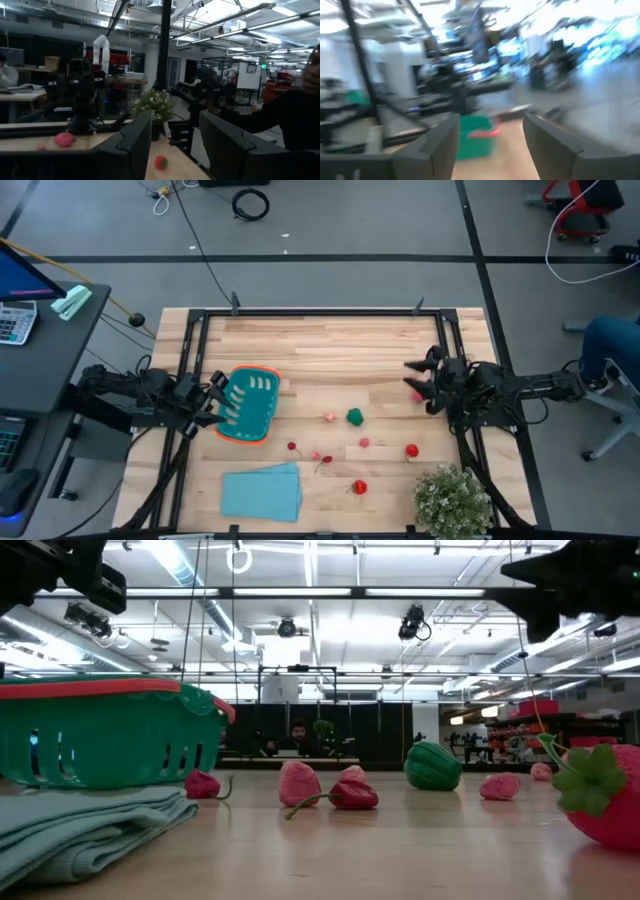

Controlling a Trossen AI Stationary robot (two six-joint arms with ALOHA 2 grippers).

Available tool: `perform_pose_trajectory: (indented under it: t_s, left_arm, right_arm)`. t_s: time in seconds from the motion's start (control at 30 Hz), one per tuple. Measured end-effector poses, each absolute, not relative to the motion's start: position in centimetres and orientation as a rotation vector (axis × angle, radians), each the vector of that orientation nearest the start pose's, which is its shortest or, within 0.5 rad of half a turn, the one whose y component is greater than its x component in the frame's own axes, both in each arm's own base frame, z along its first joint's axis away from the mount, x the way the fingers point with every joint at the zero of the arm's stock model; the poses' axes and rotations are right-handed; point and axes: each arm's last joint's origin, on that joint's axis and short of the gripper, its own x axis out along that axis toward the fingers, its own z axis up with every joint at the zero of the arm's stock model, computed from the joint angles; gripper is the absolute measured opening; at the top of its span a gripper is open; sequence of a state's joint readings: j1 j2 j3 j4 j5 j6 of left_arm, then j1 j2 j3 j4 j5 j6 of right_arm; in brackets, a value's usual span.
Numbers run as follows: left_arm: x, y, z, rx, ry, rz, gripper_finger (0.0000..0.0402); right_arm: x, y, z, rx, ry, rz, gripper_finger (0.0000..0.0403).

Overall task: Pick and placing Produce into tupperware
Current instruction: Put the pink dragon fruit into the blue basket

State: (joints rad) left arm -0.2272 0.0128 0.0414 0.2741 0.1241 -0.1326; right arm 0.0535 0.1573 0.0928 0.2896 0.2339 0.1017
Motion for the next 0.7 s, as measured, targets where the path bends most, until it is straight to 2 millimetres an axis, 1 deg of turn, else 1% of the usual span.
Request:
perform_pose_trajectory:
  t_s: [0.07,0.17,0.23,0.27,0.3,0.37,0.47,0.53,0.63,0.7]
  left_arm:
    - [8.8,-2.4,20.3,-0.102,-0.292,-0.357,0.0172]
    - [8.9,-2.1,20.3,-0.041,-0.306,-0.251,0.0172]
    - [9.0,-1.8,20.3,-0.04,-0.305,-0.126,0.0172]
    - [9.0,-1.6,20.3,-0.048,-0.302,-0.064,0.0172]
    - [9.0,-1.4,20.3,-0.057,-0.298,-0.009,0.0172]
    - [9.0,-1.2,20.2,-0.073,-0.294,0.061,0.0172]
    - [9.0,-1.1,20.2,-0.102,-0.291,0.1,0.0172]
    - [9.0,-1.1,20.2,-0.124,-0.292,0.099,0.0172]
    - [9.0,-1.1,20.2,-0.136,-0.292,0.097,0.0172]
    - [9.0,-1.1,20.2,-0.138,-0.291,0.097,0.0172]
  right_arm:
    - [10.1,-0.1,22.5,0.037,-0.246,-0.174,0.0222]
    - [10.3,0.2,25.4,-0.019,-0.273,-0.08,0.0216]
    - [11.1,0.6,27.2,-0.032,-0.225,0.025,0.0215]
    - [11.8,0.8,27.9,-0.027,-0.155,0.075,0.0215]
    - [12.6,1.1,28.3,-0.014,-0.047,0.11,0.0216]
    - [14.3,1.5,28.6,0.034,0.233,0.117,0.0219]
    - [16.6,1.9,28.3,0.078,0.659,0.032,0.0224]
    - [17.7,2.0,27.9,0.063,0.922,0.002,0.0227]
    - [19.1,2.1,27.3,0.03,1.238,-0.07,0.023]
    - [19.8,2.2,26.6,-0.001,1.422,-0.107,0.0233]
